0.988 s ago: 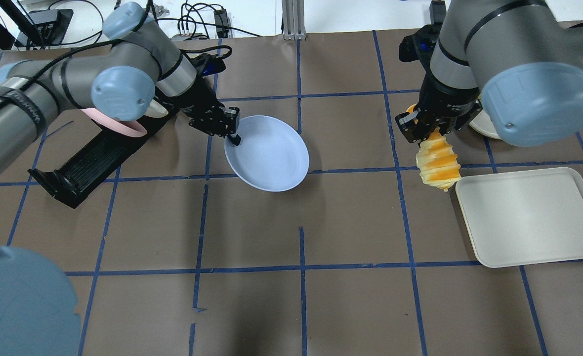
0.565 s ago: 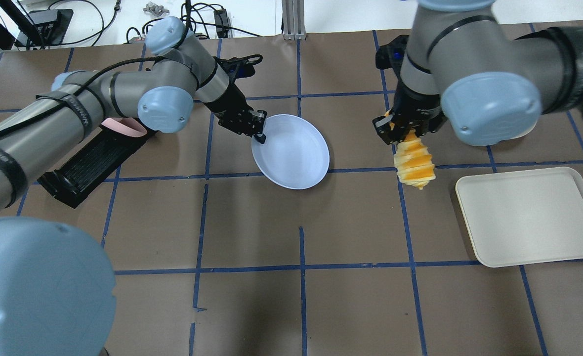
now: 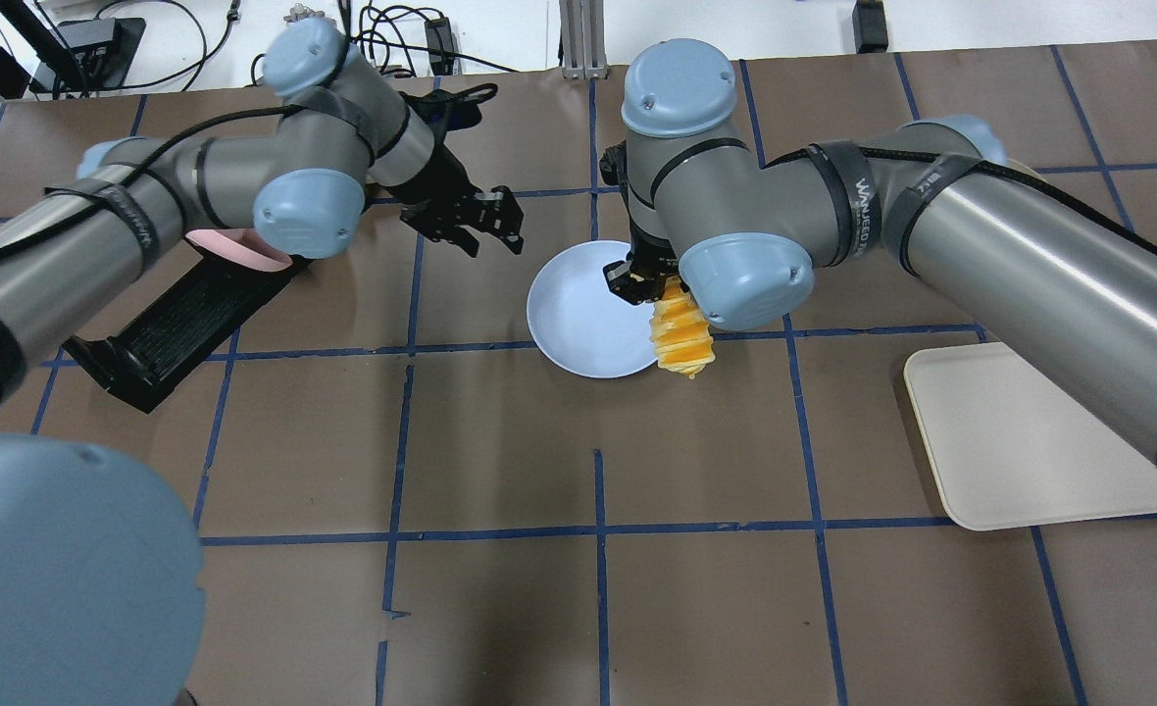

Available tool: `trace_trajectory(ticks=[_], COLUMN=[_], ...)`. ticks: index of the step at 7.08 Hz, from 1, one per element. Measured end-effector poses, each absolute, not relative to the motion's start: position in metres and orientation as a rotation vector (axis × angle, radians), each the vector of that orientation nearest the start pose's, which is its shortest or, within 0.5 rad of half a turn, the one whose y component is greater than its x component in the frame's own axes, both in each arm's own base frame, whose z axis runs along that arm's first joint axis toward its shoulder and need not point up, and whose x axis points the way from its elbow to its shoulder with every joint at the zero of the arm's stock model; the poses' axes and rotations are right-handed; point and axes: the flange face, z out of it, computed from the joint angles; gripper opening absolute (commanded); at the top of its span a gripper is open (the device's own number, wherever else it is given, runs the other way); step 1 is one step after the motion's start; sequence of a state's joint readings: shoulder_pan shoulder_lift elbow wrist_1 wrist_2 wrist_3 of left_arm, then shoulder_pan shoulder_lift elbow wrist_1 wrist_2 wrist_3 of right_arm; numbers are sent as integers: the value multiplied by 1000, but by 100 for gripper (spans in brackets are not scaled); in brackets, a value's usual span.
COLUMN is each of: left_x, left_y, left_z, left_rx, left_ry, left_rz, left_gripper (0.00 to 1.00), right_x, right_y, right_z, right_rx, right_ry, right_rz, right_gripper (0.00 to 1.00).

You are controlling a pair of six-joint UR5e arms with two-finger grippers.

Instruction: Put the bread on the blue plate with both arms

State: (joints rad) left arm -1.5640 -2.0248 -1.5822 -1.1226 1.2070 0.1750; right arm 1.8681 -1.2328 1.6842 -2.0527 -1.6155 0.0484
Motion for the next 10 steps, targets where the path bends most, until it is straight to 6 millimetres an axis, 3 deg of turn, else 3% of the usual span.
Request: trace_trajectory(ticks=[1, 3, 6, 8, 10], left_x=[-134, -100, -95, -103, -102], left_y=[-628, -602, -555, -515, -504], left_z=[300, 365, 472, 505, 508], left_rx=[207, 137, 93, 61, 19], left_ry=[3454, 3328, 3207, 3195, 3157], left_rz=[20, 98, 135, 79, 69], left_gripper=[100, 100, 100, 100, 100], right_x=[301, 310, 343, 363, 364], right_y=[-536, -554, -576, -583, -588], right_z=[289, 267, 243, 230, 221], right_rx=[-389, -383, -372, -361, -357], right_ry=[3153, 3149, 3146, 3147, 3151], right_rz=[-73, -100, -107, -115, -107], right_gripper=[3, 3, 3, 3, 3])
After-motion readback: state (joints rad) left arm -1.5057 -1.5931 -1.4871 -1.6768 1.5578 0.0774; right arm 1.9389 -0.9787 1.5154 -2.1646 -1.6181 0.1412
